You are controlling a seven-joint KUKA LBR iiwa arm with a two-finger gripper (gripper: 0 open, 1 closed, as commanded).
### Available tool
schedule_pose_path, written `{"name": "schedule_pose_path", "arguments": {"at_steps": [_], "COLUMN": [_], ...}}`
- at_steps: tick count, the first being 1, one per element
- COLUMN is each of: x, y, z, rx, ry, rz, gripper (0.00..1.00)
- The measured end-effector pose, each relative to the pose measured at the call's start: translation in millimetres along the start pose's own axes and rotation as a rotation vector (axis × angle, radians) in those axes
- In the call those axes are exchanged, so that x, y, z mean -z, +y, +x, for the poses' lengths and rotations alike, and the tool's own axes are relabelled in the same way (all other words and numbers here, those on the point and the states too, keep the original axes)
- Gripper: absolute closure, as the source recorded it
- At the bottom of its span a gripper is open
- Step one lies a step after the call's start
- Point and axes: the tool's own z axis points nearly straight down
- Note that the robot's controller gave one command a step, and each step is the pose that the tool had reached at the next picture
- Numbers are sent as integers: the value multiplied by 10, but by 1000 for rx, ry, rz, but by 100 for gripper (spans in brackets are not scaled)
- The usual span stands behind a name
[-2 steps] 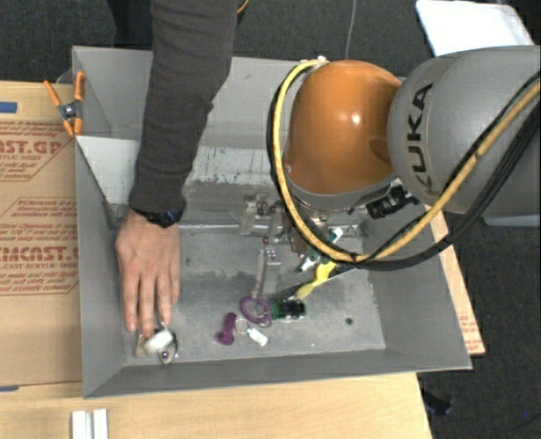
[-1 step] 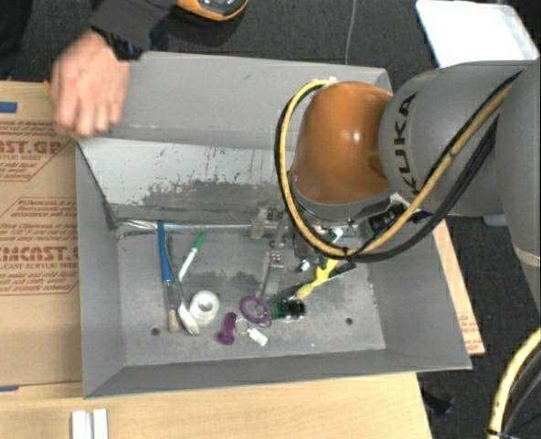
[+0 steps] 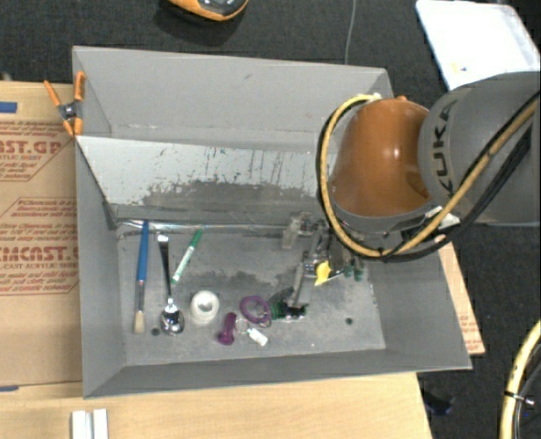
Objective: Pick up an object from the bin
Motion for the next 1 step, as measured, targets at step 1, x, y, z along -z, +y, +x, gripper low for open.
{"name": "schedule_pose_path", "arguments": {"at_steps": [1], "x": [-679], "y": [-93], "z": [-11], "rx": [-77], "ry": [-2], "rz": [-2], "gripper": [0]}}
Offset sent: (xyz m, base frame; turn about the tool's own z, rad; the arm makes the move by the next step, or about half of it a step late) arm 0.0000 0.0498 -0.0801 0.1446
